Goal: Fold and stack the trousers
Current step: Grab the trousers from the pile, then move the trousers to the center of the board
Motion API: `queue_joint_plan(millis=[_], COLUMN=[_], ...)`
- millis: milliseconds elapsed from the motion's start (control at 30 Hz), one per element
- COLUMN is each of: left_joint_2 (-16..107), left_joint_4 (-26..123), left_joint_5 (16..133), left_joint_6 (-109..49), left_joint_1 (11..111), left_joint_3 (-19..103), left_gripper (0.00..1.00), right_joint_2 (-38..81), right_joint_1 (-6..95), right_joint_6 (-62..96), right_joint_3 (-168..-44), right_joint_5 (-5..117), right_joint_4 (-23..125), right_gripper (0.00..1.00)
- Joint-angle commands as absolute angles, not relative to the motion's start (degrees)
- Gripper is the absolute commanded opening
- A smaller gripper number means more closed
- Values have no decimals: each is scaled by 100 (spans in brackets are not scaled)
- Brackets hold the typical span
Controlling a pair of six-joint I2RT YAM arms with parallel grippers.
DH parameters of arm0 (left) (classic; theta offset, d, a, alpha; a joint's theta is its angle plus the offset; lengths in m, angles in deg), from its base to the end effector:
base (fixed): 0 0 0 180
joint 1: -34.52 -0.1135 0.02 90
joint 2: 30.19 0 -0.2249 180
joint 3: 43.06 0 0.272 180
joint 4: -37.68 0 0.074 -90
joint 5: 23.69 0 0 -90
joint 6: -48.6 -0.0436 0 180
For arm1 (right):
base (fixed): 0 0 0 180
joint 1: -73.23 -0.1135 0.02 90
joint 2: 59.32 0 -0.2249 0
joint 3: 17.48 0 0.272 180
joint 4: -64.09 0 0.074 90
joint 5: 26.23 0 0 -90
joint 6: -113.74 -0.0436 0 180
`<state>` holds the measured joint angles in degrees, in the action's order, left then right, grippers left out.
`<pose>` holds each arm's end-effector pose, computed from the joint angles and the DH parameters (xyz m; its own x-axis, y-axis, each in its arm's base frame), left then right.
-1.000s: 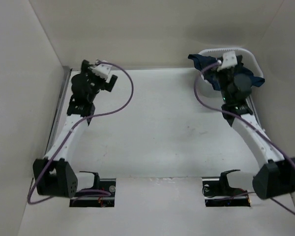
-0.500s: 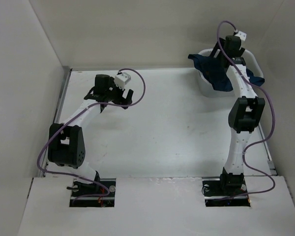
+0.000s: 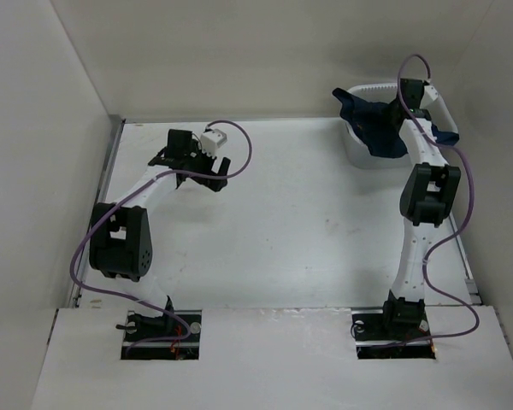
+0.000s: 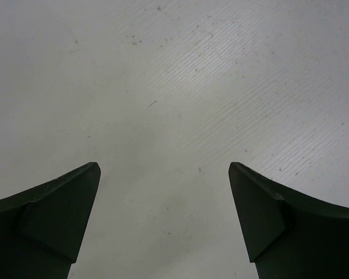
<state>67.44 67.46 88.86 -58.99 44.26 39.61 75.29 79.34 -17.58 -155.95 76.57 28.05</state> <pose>0.3853 -0.0831 0.1858 -0.5330 0.3747 -0.7587 0.6145 0.7878 -0.0427 0.5438 -0.0679 0.2299 -0.2061 0.6696 -0.7136 0.5676 0.6758 0.4702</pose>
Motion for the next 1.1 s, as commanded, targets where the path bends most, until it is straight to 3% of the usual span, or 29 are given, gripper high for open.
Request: queue_joint_plan(millis=[0, 33, 167, 333, 467, 633, 767, 900, 1067], left_joint_2=[6641, 6623, 6562, 6272, 5746, 4762, 3883, 3153, 2414], left_joint_4=[6809, 6783, 6730, 6599, 6441, 6151, 5843, 5693, 5728], left_joint_5=[8829, 8759, 8582, 8477, 8205, 8187, 8204, 8231, 8441], left_joint_6=[-6012, -6039, -6083, -5969, -5793, -5434, -4994, -4809, -4834], left_joint_1=[4336, 4318, 4204, 4151, 4125, 3792, 3256, 2711, 2122], left_joint_3=[4263, 4246, 4254, 4255, 4027, 3482, 2955, 2603, 2453], left_gripper=[93, 91, 83, 73, 61, 64, 67, 70, 75], right_joint_2=[7411, 7253, 6358, 4961, 3809, 3244, 3217, 3156, 2622], right_joint_1=[7996, 7987, 7769, 6838, 5767, 3949, 2409, 1730, 1816], right_joint_6=[-2126, -2074, -1416, -397, 700, 2853, 3779, 3500, 1939], right_joint_3=[-15433, -15328, -15011, -14370, -13912, -14498, -15220, -15029, -13249], right_joint_5=[7081, 7046, 7447, 8950, 9329, 9358, 8611, 8627, 8645], right_joint_4=[3156, 3296, 3640, 4016, 5158, 6381, 6269, 5882, 5346], right_gripper=[5, 0, 0, 0, 0, 0, 0, 0, 0])
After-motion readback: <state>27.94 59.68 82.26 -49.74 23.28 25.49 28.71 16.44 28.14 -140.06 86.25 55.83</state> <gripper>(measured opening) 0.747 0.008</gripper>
